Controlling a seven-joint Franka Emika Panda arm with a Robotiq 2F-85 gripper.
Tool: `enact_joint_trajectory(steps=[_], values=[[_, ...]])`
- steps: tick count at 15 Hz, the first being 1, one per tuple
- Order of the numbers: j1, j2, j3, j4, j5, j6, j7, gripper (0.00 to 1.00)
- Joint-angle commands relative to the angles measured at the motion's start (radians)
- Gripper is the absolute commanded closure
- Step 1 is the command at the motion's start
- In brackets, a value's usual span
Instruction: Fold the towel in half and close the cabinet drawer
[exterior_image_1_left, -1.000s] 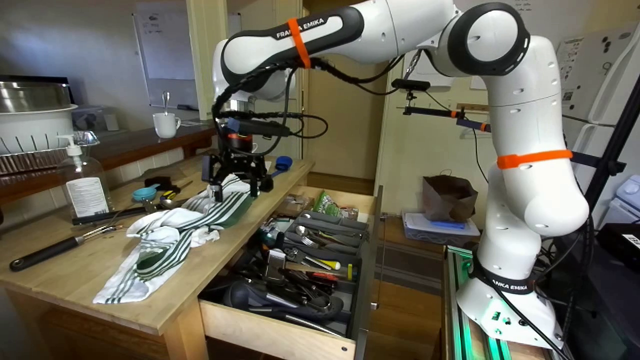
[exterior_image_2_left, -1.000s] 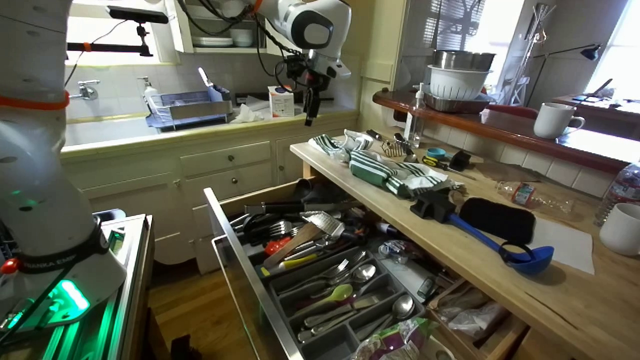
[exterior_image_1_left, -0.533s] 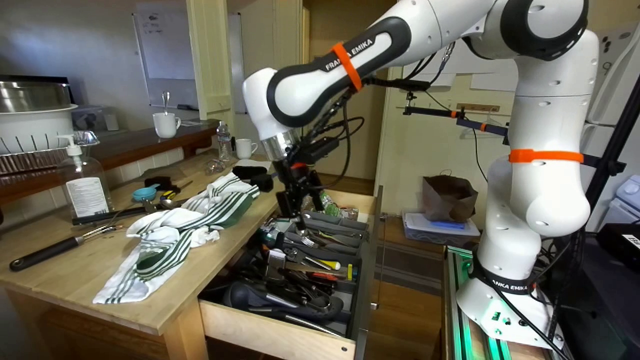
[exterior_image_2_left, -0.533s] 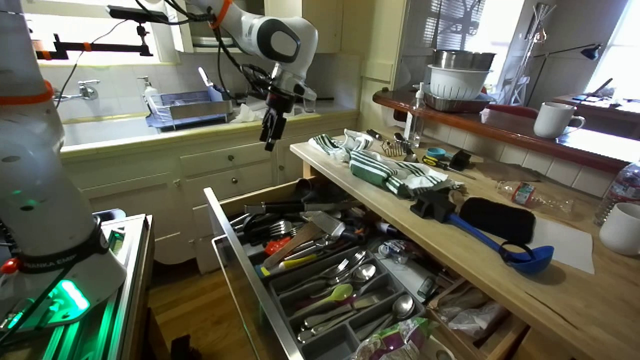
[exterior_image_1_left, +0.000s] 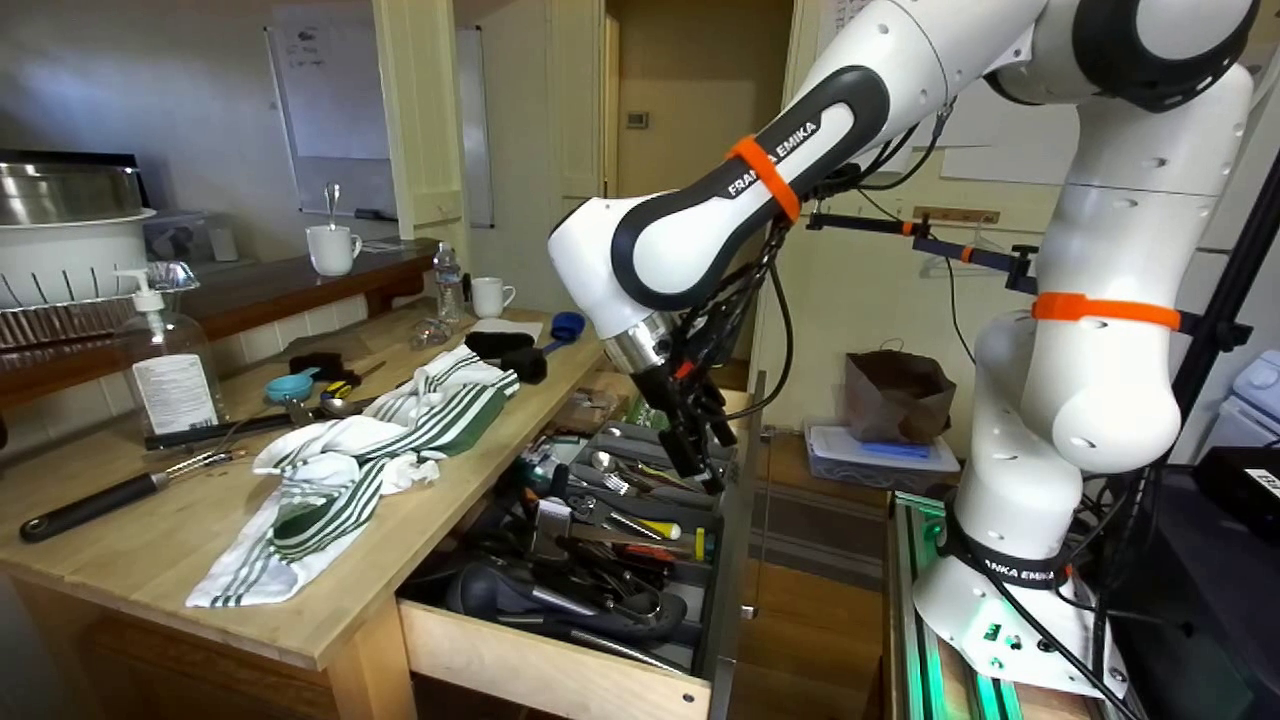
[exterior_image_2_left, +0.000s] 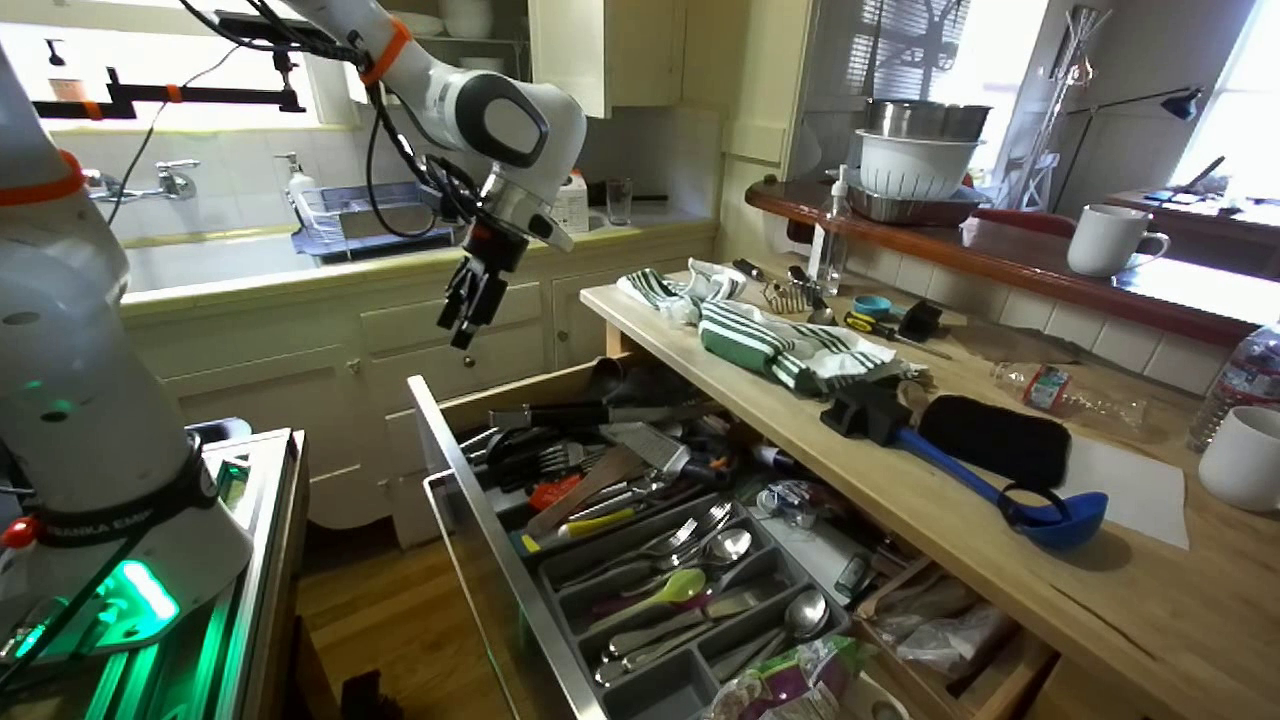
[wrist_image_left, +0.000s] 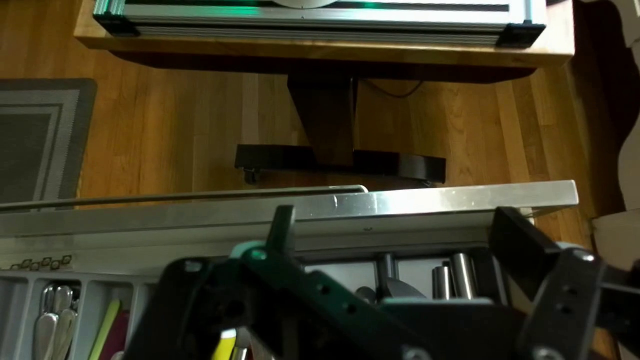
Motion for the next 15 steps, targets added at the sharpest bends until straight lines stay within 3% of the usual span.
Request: enact_joint_trajectory(steps=[1, 4, 8, 10, 15], values=[[-0.008, -0.001, 0.008, 0.002, 0.0, -0.002, -0.002, 0.0], [0.002, -0.037, 0.016, -0.028, 0.011, 0.0, -0.027, 0.0], [0.024, -0.167, 0.043, -0.19, 0.04, 0.037, -0.105, 0.0], [0.032, -0.238, 0.046, -0.296, 0.067, 0.072, -0.15, 0.26], [-0.003, -0.37, 0.018, -0.51, 0.039, 0.205, -0.107, 0.65]])
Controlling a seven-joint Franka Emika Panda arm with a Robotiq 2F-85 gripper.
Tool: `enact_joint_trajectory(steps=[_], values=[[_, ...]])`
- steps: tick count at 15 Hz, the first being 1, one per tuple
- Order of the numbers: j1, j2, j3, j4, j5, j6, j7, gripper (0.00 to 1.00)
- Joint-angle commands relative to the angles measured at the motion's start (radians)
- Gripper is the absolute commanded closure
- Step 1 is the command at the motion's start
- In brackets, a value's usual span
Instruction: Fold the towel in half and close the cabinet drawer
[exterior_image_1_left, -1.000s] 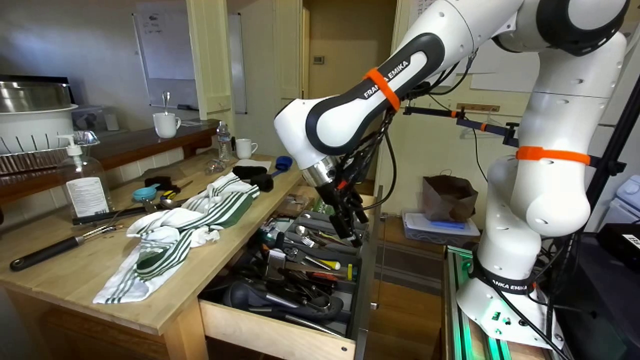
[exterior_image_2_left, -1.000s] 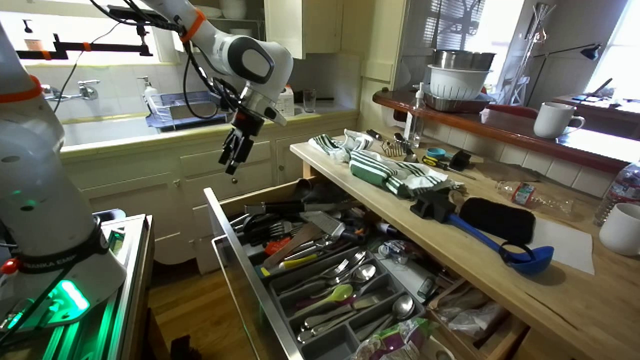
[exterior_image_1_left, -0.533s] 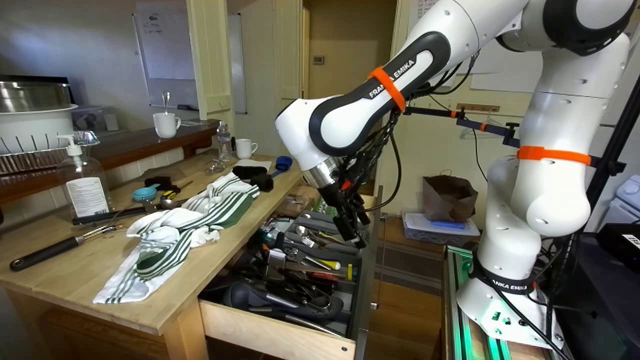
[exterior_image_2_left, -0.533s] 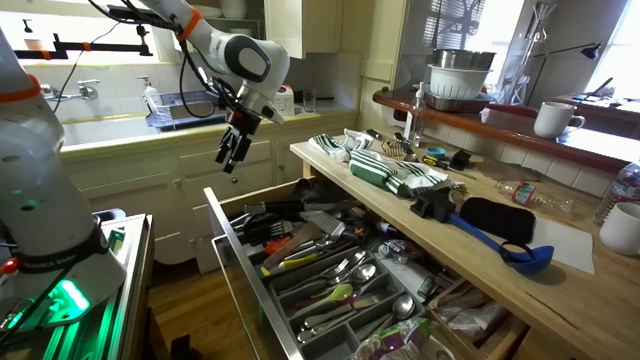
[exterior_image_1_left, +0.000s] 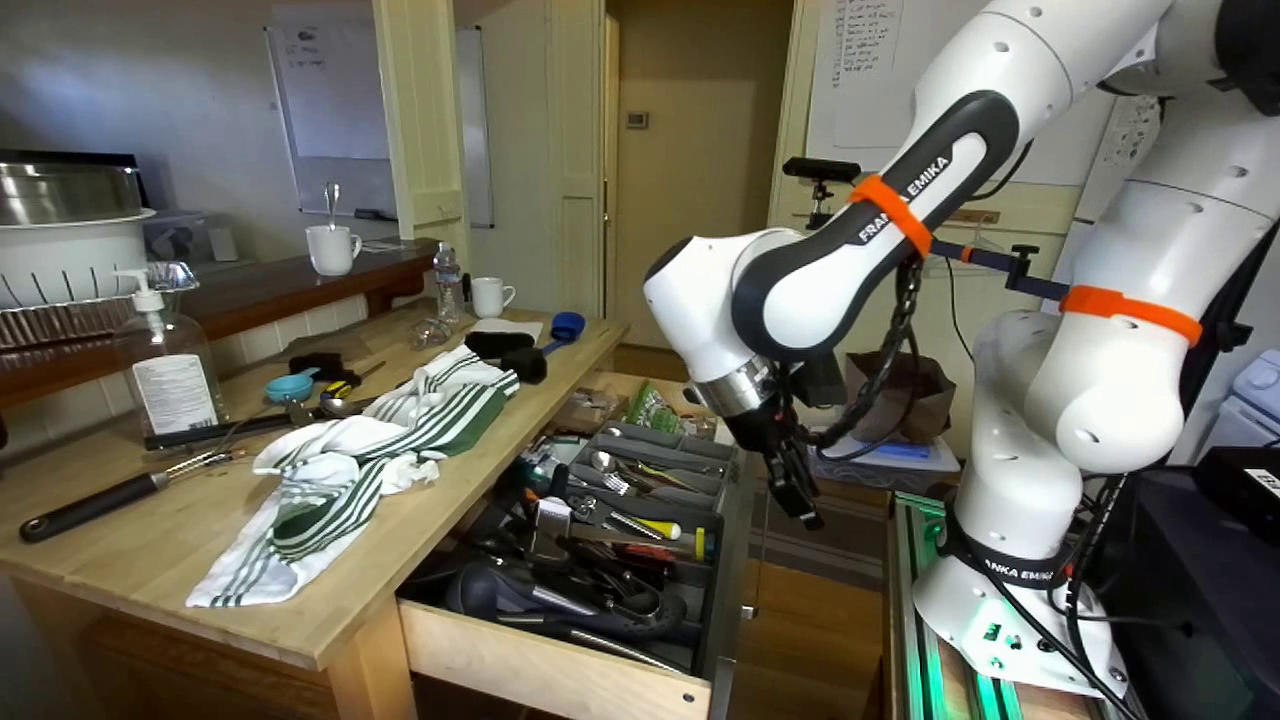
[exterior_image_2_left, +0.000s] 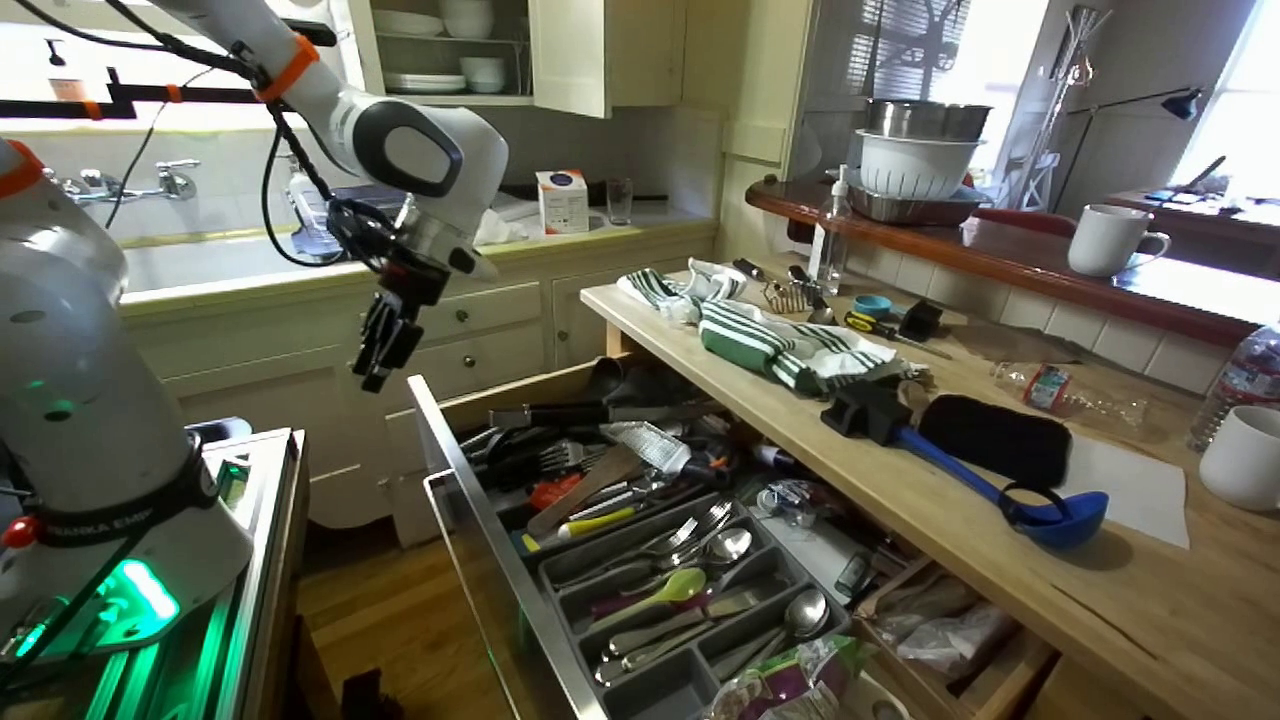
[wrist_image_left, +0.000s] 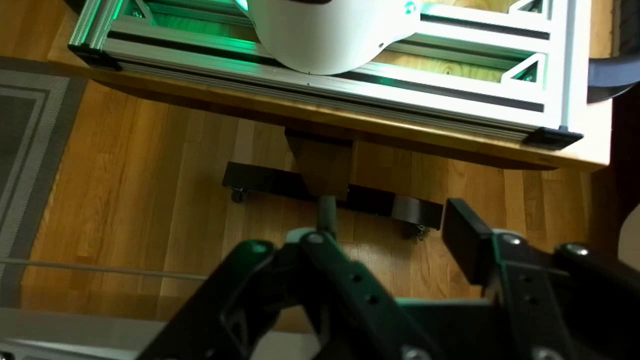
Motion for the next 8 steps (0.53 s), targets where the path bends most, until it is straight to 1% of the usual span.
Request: enact_joint_trajectory(steps=[1, 2, 3, 4, 5, 7, 8], values=[[-0.045, -0.048, -0.027, -0.042, -0.023, 0.062, 0.015, 0.74], [-0.056, -0.07, -0.039, -0.065, -0.027, 0.076, 0.007, 0.81], [-0.068, -0.081, -0.051, -0.063, -0.031, 0.078, -0.001, 0.89], [-0.075, -0.081, -0.069, -0.056, -0.002, 0.084, -0.016, 0.96], [-0.06, -0.059, -0.045, -0.048, -0.015, 0.059, 0.001, 0.78], [-0.075, -0.063, -0.062, -0.042, -0.014, 0.066, -0.003, 0.94], [-0.077, -0.064, -0.065, -0.042, -0.014, 0.066, -0.004, 0.96]])
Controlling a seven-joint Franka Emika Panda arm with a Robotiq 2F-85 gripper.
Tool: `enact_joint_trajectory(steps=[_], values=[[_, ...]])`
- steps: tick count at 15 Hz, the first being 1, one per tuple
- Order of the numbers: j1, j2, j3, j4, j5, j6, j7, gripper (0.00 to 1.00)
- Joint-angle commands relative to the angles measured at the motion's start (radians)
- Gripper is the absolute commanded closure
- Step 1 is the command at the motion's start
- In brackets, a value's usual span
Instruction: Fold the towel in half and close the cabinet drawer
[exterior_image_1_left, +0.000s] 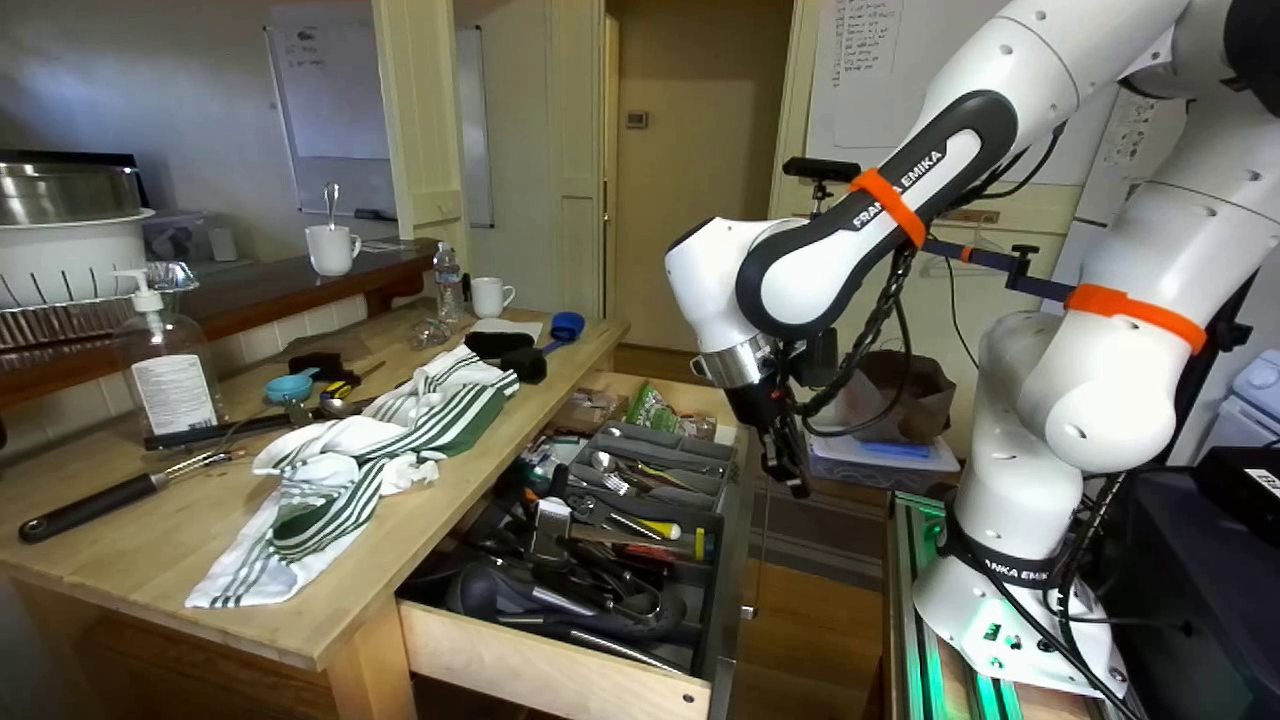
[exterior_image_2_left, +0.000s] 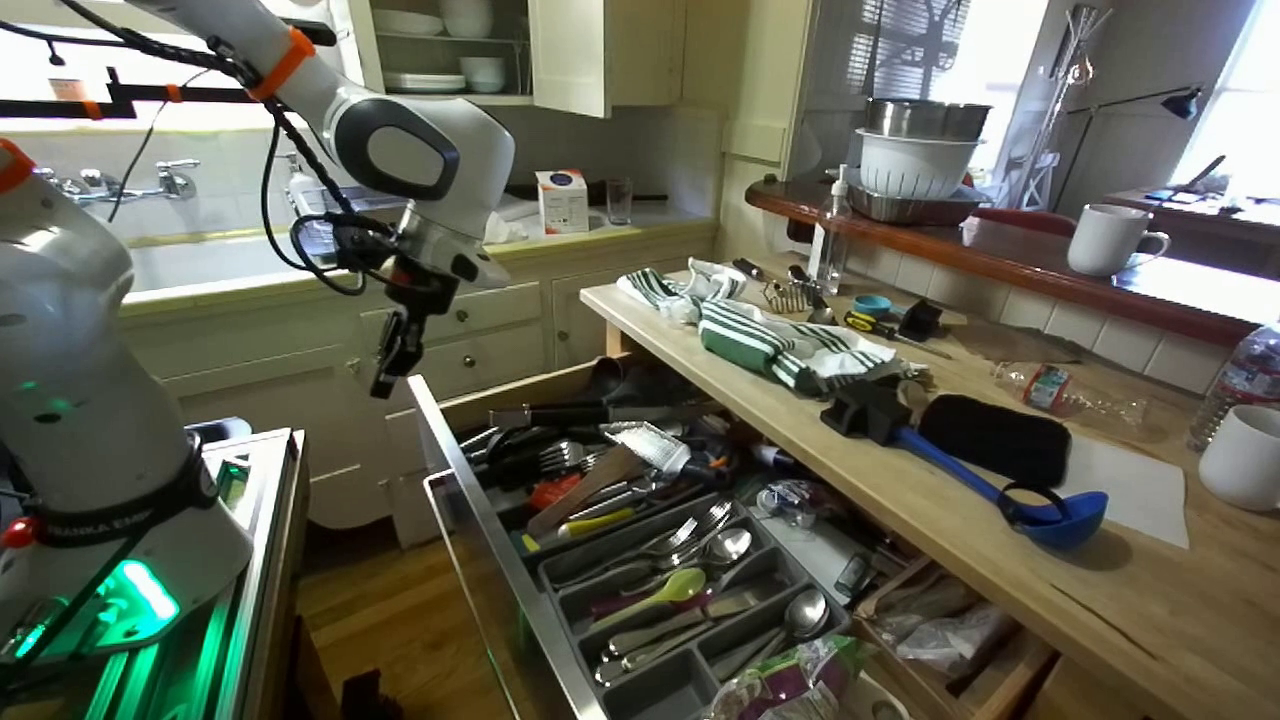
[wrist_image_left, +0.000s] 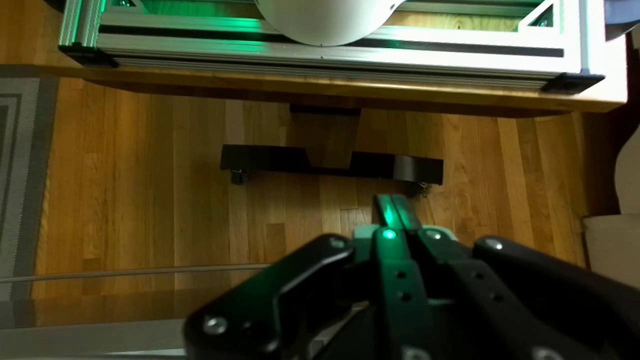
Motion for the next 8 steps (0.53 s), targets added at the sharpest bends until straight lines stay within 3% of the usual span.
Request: enact_joint_trajectory(steps=[1, 8], values=[[-0.004, 0.0, 0.004, 0.001, 0.001, -0.001, -0.001, 0.96], [-0.04, 0.082, -0.01, -0.004, -0.046, -0.004, 0.009, 1.0]])
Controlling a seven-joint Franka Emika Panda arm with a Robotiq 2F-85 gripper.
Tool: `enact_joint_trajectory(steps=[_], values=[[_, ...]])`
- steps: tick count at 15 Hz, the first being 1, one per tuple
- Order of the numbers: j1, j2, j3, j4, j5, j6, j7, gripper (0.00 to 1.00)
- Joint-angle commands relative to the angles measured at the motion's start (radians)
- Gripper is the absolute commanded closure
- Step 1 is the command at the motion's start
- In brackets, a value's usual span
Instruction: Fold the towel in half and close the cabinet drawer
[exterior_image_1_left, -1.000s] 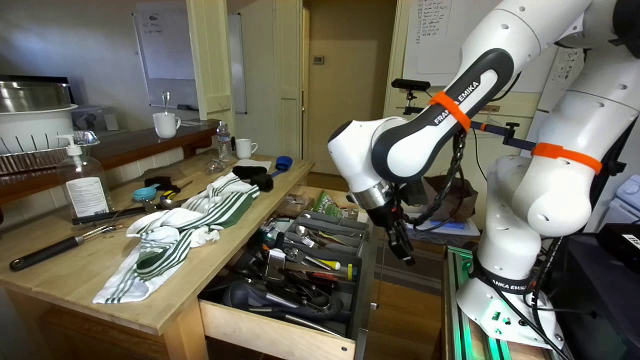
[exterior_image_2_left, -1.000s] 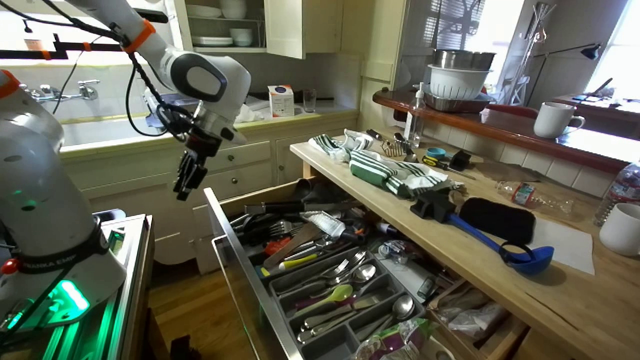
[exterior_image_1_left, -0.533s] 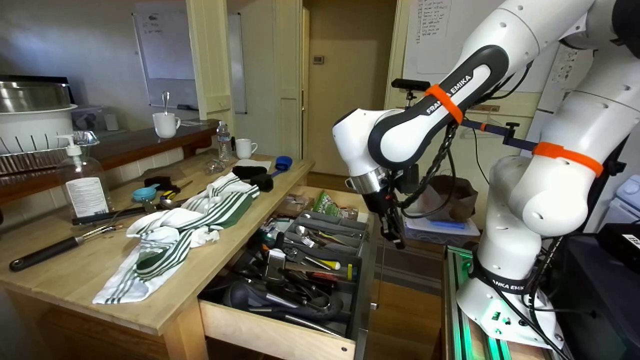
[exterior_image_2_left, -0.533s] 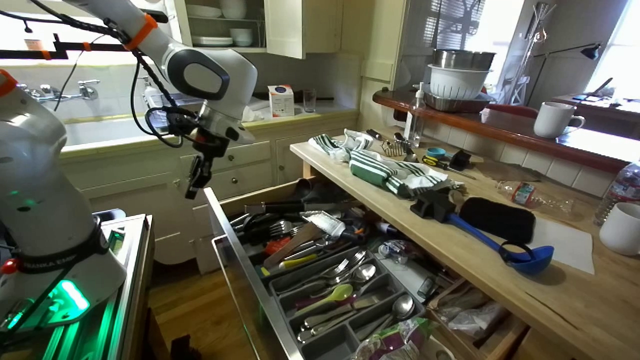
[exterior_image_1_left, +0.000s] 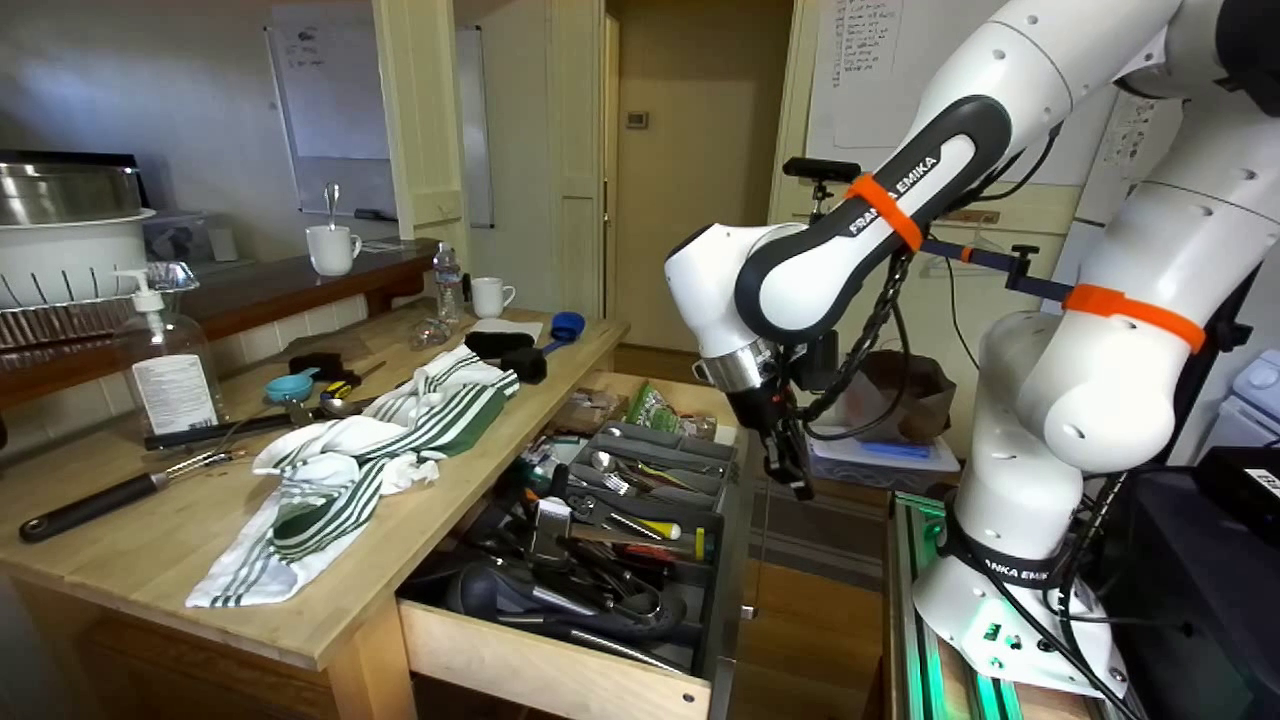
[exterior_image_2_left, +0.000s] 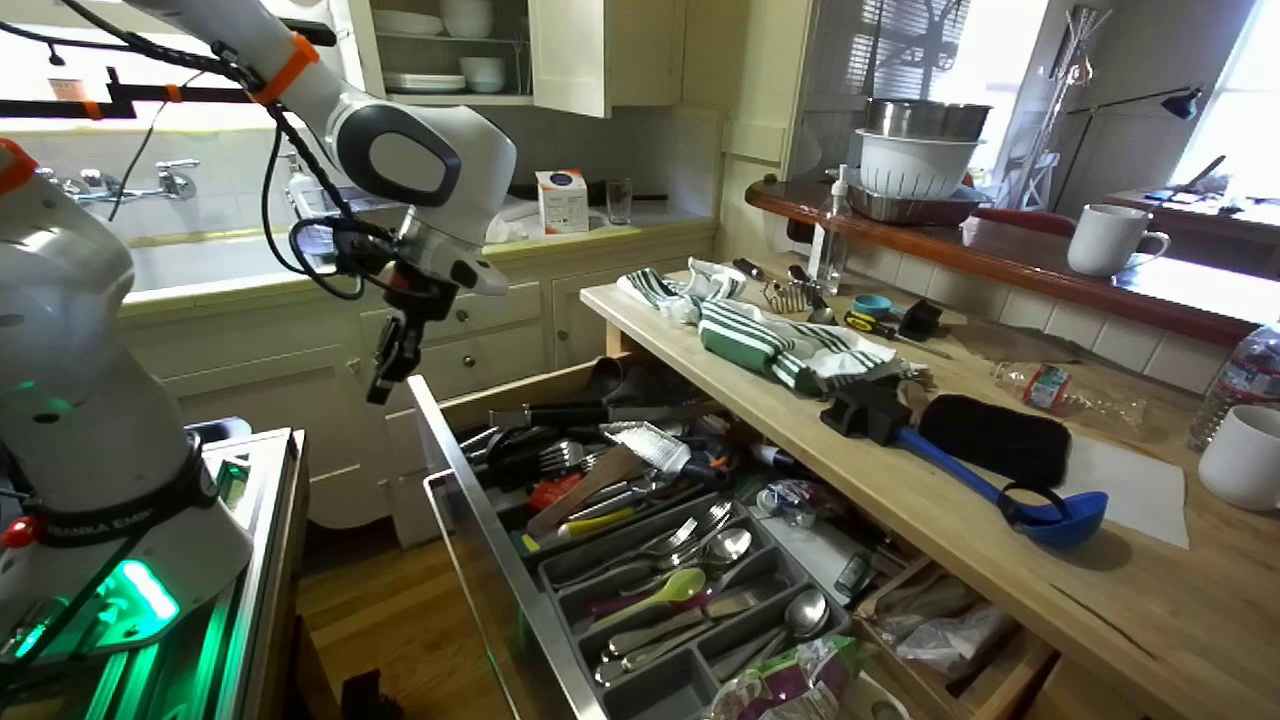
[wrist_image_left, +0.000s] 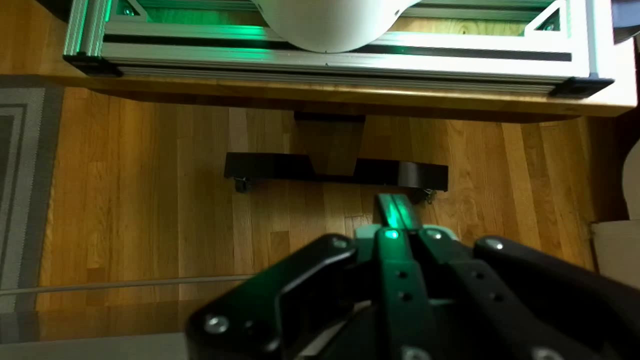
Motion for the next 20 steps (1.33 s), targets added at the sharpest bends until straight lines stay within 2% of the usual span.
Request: enact_joint_trajectory(steps=[1, 5, 10, 16, 20], values=[[-0.043, 0.09, -0.017, -0.001, -0.053, 0.013, -0.006, 1.0], [-0.086, 0.145, -0.034, -0.003, -0.142, 0.075, 0.016, 1.0], [-0.108, 0.235, -0.039, -0.002, -0.257, 0.278, 0.079, 1.0], [-0.111, 0.306, -0.057, -0.001, -0.272, 0.468, 0.105, 1.0], [-0.115, 0.323, -0.065, -0.002, -0.293, 0.493, 0.13, 1.0]])
